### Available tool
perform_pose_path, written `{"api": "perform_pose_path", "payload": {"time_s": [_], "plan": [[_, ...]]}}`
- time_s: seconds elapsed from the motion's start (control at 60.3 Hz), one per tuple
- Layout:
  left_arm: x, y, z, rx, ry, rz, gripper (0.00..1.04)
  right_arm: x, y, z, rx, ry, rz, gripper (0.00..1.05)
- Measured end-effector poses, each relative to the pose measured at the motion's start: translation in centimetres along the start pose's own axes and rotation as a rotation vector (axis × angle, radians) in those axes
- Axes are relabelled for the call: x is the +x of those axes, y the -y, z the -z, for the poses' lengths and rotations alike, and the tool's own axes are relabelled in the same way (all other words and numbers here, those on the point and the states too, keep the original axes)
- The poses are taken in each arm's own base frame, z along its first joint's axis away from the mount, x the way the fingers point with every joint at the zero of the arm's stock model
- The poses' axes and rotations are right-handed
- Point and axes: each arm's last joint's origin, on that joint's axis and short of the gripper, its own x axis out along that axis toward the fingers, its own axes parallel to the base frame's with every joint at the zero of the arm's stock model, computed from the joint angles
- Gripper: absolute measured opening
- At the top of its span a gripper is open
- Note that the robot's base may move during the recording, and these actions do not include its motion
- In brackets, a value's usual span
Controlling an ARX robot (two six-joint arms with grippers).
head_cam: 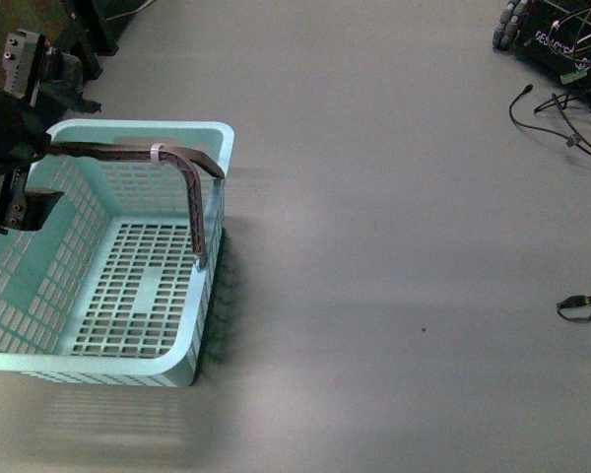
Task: Pick lemon and mango into basket
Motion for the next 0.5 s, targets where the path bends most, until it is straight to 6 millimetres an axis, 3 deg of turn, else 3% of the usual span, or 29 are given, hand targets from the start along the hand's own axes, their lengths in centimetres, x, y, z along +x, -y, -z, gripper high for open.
{"api": "perform_pose_path", "payload": {"time_s": [0.216,0.498], "plan": [[3.0,0.6,0.5,-0.041,-0.01,-0.028,0.96,0.0,0.0,0.0,0.0,0.0,0.0,0.96],[4.3,2.1,0.9,-0.032,-0.015,-0.025,0.51,0.0,0.0,0.0,0.0,0.0,0.0,0.96]]}}
